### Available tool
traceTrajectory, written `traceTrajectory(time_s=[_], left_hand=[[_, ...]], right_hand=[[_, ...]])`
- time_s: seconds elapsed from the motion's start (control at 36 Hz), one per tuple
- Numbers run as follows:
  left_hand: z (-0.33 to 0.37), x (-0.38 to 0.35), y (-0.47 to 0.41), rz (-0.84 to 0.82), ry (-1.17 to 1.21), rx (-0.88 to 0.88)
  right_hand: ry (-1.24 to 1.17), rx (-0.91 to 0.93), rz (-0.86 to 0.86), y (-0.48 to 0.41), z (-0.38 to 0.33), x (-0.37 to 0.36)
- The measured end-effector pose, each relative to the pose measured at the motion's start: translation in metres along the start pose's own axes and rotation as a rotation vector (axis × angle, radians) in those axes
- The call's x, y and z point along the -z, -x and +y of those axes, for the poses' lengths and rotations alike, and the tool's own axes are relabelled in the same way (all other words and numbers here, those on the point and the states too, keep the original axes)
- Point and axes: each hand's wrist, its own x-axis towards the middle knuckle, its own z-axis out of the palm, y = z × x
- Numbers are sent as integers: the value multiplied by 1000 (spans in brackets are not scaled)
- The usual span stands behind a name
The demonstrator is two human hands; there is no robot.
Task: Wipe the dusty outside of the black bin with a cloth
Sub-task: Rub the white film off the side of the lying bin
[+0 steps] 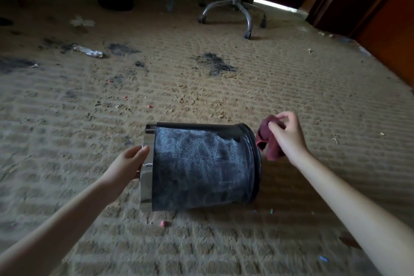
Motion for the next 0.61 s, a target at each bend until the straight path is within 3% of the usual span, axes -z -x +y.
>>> traceTrajectory(time_s=[0.17, 0.25, 0.36, 0.42, 0.61], left_hand=[[6, 8, -6, -9, -73, 7], [6, 7, -8, -5, -76, -9], [3, 9, -8, -2, -89, -18], [2, 7, -8, -5, -82, -25], [-1, 5, -9, 11, -54, -64]], right_hand=[[-43, 24, 119, -14, -23, 4], [136, 159, 135, -14, -26, 2], [446, 323, -53, -1, -21, -16], [449, 314, -171, 9, -14, -29], [462, 345, -280, 14, -6, -22]])
